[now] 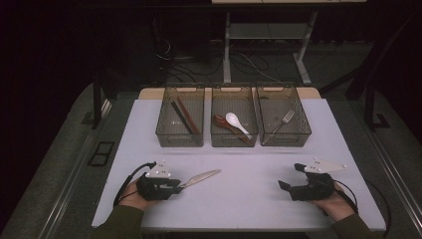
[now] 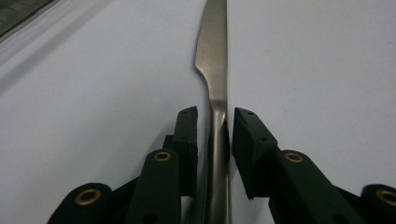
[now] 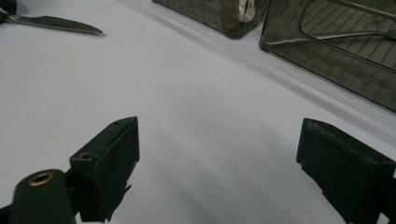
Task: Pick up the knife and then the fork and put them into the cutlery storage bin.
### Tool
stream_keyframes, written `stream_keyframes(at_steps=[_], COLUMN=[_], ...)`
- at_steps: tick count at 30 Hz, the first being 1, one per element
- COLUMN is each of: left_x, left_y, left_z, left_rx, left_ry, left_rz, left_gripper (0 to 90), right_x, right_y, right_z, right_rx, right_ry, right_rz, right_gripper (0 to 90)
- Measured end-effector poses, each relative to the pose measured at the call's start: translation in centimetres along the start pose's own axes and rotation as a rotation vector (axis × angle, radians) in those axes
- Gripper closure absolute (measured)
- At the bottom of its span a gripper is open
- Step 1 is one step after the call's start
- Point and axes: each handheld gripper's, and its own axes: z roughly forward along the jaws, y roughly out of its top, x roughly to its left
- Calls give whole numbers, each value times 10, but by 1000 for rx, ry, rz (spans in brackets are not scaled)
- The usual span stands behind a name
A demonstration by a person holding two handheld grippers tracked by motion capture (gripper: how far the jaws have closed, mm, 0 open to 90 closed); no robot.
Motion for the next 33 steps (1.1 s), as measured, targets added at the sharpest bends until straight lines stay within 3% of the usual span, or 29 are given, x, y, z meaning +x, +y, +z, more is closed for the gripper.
stream_keyframes(at_steps=[6,13,20,21,23,28,33], left_x=[-2,-1,-1,-3,-2,-4,-7], left_y=[3,3,8,8,10,14,21], left_z=[0,1,1,1,0,-8,-14], left_rx=[20,20,47,44,26,-58,-118], left_ry=[-1,-5,5,6,-7,-4,1], left_rz=[-7,-64,-62,-77,-64,-95,-93], left_gripper=[784,795,799,799,799,799,799], right_x=[0,2,3,2,2,3,4], right_y=[0,0,0,1,1,2,3], right_z=[0,2,2,2,2,2,3], right_rx=[5,12,12,12,10,7,7], right_ry=[-5,-11,-10,-8,-8,-9,-8], right_rz=[-6,-25,-31,-34,-34,-35,-40], right_gripper=[134,134,134,134,134,133,134])
